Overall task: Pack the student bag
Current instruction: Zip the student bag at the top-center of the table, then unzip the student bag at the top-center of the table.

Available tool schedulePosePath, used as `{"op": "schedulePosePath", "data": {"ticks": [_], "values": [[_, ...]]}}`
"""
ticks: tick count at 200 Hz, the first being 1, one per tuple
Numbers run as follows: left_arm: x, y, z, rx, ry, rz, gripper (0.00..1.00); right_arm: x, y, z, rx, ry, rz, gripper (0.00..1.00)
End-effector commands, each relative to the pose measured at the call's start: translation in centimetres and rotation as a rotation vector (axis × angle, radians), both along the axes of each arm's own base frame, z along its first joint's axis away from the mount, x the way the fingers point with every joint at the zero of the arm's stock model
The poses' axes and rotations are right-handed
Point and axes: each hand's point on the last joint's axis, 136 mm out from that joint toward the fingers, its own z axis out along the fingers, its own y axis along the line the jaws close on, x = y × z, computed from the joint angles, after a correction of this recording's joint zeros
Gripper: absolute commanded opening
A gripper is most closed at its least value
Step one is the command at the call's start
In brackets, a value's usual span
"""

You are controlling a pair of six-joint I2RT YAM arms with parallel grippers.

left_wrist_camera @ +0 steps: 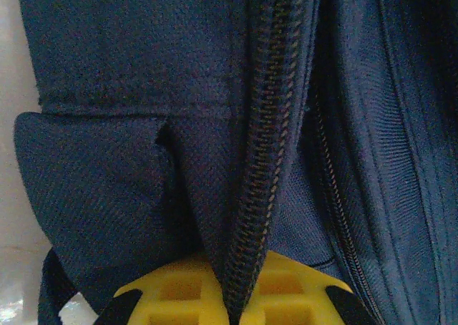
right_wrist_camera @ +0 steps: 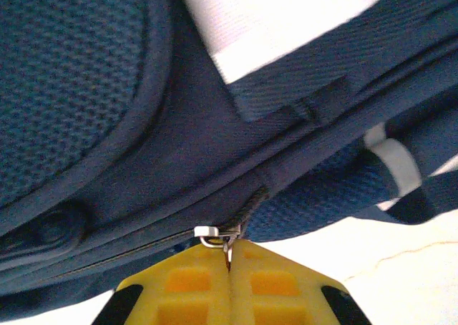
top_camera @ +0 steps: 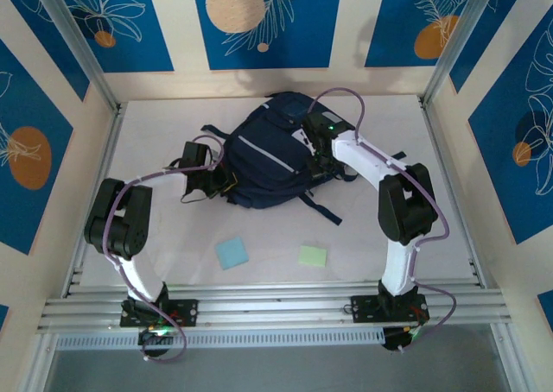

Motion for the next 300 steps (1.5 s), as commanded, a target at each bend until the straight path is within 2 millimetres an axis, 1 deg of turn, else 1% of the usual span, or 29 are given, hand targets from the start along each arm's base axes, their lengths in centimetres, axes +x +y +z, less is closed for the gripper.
{"op": "schedulePosePath", "data": {"ticks": [1,24,47,57,71,77,93,104,118,131,147,166,183,199,231,263,282,300], "values": [[1.4,3.6,0.5,0.087,-0.038,0.073,0.0,2.8,-6.3,1.7,-0.248,-0.116,-0.103,0.0],[1.4,3.9,1.0,0.09,-0.044,0.077,0.0,2.8,-6.1,1.2,-0.216,-0.098,-0.109,0.0],[1.5,3.9,1.6,0.093,-0.056,0.074,0.0,2.3,-5.9,0.7,-0.182,-0.075,-0.122,0.0],[1.6,3.6,2.1,0.076,-0.068,0.063,0.0,1.9,-5.4,0.8,-0.149,-0.067,-0.125,0.0],[1.6,2.9,2.8,0.044,-0.082,0.034,0.0,1.1,-3.6,1.4,-0.053,-0.053,-0.113,0.0],[1.6,2.5,3.2,0.031,-0.087,0.02,0.0,0.7,-2.5,1.7,0.007,-0.049,-0.103,0.03],[1.4,1.6,4.2,-0.012,-0.111,-0.015,0.0,-0.7,0.5,2.9,0.145,-0.045,-0.058,0.21],[1.4,1.1,4.8,-0.034,-0.127,-0.03,0.0,-1.4,1.7,3.7,0.206,-0.049,-0.046,0.34],[1.2,0.4,5.5,-0.055,-0.144,-0.049,0.0,-2.2,2.8,4.7,0.258,-0.053,-0.041,0.46],[1.1,-0.3,6.0,-0.081,-0.153,-0.061,0.0,-2.8,3.8,5.3,0.299,-0.057,-0.055,0.53],[1.0,-1.3,6.3,-0.115,-0.159,-0.077,0.0,-3.1,5.5,5.6,0.358,-0.069,-0.049,0.62],[0.8,-2.3,6.3,-0.135,-0.16,-0.094,0.0,-3.0,7.5,5.0,0.416,-0.067,-0.056,0.66],[0.5,-3.0,6.3,-0.15,-0.158,-0.106,0.0,-2.6,8.5,4.1,0.445,-0.053,-0.079,0.71],[0.4,-3.1,6.2,-0.153,-0.157,-0.105,0.0,-2.0,9.5,3.5,0.478,-0.038,-0.092,0.75],[0.1,-3.3,6.0,-0.158,-0.153,-0.105,0.0,-1.2,11.0,2.2,0.518,-0.019,-0.1,0.78],[-0.1,-3.6,5.8,-0.164,-0.149,-0.108,0.0,-1.3,12.7,1.1,0.541,0.005,-0.069,0.78],[-0.2,-3.7,5.8,-0.167,-0.15,-0.11,0.0,-2.1,13.7,0.9,0.551,0.035,-0.038,0.78],[-0.1,-3.7,5.8,-0.167,-0.15,-0.11,0.0,-3.5,14.5,1.6,0.54,0.036,0.0,0.77]]}}
